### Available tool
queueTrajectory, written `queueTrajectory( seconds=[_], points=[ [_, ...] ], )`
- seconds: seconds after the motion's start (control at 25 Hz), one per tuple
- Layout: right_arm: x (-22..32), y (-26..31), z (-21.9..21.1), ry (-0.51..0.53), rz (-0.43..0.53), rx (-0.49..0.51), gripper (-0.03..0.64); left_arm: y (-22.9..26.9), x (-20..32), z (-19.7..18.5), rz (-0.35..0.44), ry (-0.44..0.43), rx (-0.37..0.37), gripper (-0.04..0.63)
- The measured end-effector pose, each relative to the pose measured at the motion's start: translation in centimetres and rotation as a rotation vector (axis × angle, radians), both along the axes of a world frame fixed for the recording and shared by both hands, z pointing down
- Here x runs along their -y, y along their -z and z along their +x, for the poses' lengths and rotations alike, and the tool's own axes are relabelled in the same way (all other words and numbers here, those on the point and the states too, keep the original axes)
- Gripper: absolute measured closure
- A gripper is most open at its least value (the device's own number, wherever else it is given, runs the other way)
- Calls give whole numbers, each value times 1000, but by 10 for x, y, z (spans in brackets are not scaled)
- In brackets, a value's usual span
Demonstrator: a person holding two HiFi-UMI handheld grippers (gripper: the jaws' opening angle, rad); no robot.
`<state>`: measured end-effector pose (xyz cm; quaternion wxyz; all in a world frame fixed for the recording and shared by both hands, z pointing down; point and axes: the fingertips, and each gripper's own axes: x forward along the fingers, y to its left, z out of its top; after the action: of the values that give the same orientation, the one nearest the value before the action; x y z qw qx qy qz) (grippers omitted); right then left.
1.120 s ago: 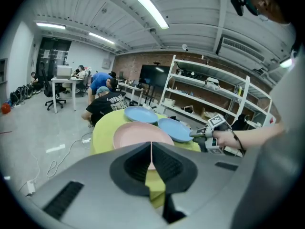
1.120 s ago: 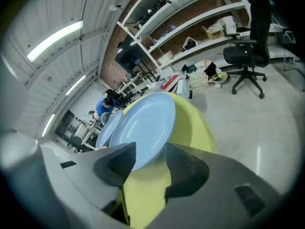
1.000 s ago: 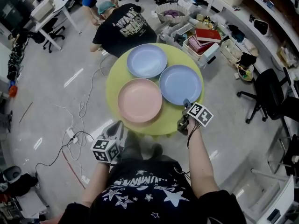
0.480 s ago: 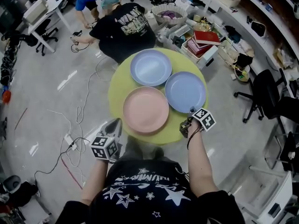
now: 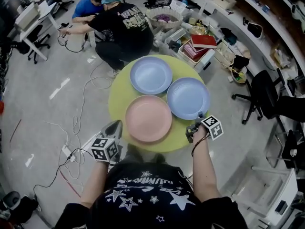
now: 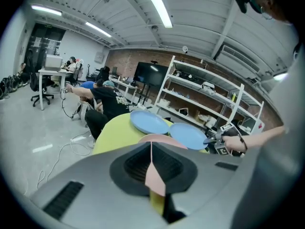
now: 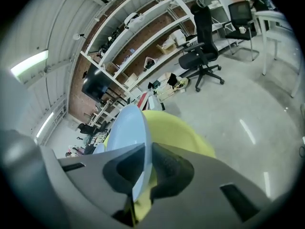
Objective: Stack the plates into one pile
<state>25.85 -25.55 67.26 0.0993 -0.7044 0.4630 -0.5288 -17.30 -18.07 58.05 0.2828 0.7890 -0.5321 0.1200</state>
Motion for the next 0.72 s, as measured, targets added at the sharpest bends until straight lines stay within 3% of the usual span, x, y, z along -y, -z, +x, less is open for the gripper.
queueTrajectory(
  seconds=[0.24,0.52,0.72],
  points=[
    [-5,27,-6,38,84,26,583,-1,9,5,3,-41,-13,575],
    [-14,40,-65,331,84,5,584,-4,20,15,2,-85,-43,575],
    [-24,31,-98,447,31,-15,583,-11,24,10,-19,-117,-49,575]
  ],
)
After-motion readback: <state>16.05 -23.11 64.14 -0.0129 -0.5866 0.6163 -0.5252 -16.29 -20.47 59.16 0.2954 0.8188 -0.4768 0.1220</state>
